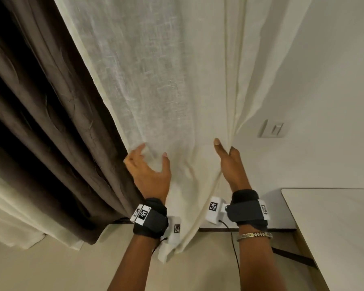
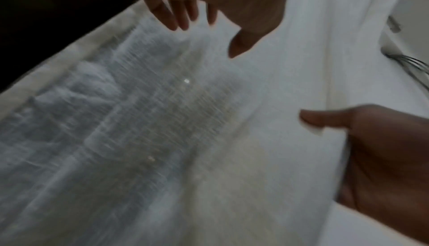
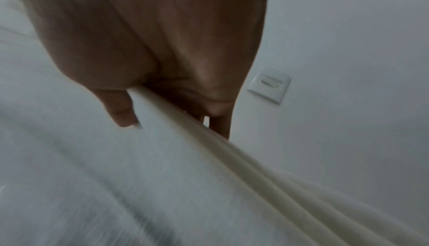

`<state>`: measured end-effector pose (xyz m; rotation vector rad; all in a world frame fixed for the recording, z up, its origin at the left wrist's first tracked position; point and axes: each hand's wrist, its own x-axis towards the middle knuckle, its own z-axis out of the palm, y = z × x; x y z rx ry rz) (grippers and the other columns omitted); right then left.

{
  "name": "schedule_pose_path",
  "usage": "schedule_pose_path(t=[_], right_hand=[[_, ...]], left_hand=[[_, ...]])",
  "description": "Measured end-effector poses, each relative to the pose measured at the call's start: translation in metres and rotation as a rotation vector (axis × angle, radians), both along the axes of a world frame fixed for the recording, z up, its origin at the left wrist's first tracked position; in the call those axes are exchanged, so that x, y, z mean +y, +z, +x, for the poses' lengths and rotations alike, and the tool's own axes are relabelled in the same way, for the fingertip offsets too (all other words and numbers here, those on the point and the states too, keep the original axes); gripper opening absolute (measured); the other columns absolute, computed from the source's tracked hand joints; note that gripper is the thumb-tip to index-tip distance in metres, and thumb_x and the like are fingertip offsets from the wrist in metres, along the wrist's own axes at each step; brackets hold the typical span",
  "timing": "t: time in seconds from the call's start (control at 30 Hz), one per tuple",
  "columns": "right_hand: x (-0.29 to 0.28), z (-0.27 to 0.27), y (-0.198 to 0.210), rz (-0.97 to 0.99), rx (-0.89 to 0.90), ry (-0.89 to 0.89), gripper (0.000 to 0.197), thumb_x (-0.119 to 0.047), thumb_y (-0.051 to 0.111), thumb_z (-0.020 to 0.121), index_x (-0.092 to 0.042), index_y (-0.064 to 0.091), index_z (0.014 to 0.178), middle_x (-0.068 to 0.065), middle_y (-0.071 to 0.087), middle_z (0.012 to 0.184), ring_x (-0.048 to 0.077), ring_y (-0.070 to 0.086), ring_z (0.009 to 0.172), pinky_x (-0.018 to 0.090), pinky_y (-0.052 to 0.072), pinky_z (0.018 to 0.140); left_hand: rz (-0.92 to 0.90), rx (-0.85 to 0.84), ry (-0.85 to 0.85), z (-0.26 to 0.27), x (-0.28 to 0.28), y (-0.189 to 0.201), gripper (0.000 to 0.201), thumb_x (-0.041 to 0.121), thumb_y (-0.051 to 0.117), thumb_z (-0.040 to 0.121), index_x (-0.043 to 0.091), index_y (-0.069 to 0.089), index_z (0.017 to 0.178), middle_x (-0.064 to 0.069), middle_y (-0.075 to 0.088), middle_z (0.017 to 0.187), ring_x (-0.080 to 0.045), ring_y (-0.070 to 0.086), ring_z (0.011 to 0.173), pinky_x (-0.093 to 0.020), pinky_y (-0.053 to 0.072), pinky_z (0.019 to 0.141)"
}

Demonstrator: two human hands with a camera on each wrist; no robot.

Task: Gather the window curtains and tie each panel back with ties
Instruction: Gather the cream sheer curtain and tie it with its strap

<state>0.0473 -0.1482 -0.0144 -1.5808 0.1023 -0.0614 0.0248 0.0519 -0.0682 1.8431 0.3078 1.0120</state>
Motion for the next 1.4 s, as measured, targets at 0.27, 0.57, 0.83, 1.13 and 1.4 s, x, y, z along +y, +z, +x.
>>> schedule_pose_path(t=[0.27,0.57,0.83,1.13,1.4], right_hand=[[-0.020,-0.003,0.002,0.086,-0.057,-0.103,0.042,-0.047,0.056,0.109,-0.027,0.058,0.145,-0.015,0.062,0.128,0.007,0.058,0.124,0.025,0.037,0.109],[0.035,-0.010,-0.051,-0.481,-0.086,0.418,0.041,-0.019,0.066,0.103,-0.027,0.054,0.141,-0.019,0.062,0.122,0.002,0.062,0.114,0.032,0.049,0.108],[-0.015,0.001,-0.069,-0.642,0.116,0.591,0.064,-0.042,0.085,0.089,-0.025,0.057,0.143,-0.009,0.066,0.125,0.012,0.064,0.113,0.039,0.053,0.107],[-0.075,-0.002,-0.088,-0.579,0.276,0.553,0.038,-0.047,0.088,0.084,-0.025,0.072,0.109,-0.006,0.068,0.101,0.016,0.065,0.101,0.026,0.047,0.084],[-0.089,0.016,-0.080,-0.677,0.089,0.171,0.024,-0.043,0.083,0.090,-0.027,0.079,0.107,0.000,0.063,0.111,0.017,0.055,0.103,0.036,0.041,0.098]], left_hand=[[-0.186,0.239,-0.333,0.006,0.016,0.006,0.040,0.052,0.079,0.090,0.038,0.061,0.123,0.014,0.066,0.119,-0.021,0.065,0.122,-0.041,0.057,0.101],[-0.022,0.473,-0.678,0.013,-0.040,0.009,0.082,0.087,0.079,0.062,0.043,0.058,0.128,0.012,0.070,0.123,-0.008,0.068,0.116,-0.036,0.058,0.100],[-0.229,0.579,-0.646,0.017,-0.039,0.002,0.028,0.030,0.074,0.098,0.029,0.064,0.125,0.008,0.070,0.114,-0.019,0.068,0.116,-0.031,0.052,0.096],[-0.324,0.603,-0.622,0.009,-0.038,-0.008,0.041,0.029,0.072,0.100,0.033,0.044,0.130,0.005,0.057,0.124,-0.017,0.055,0.116,-0.036,0.045,0.104],[-0.428,0.695,-0.754,0.000,-0.033,-0.014,0.046,0.041,0.069,0.098,0.036,0.046,0.137,0.003,0.064,0.128,-0.024,0.061,0.122,-0.045,0.048,0.110]])
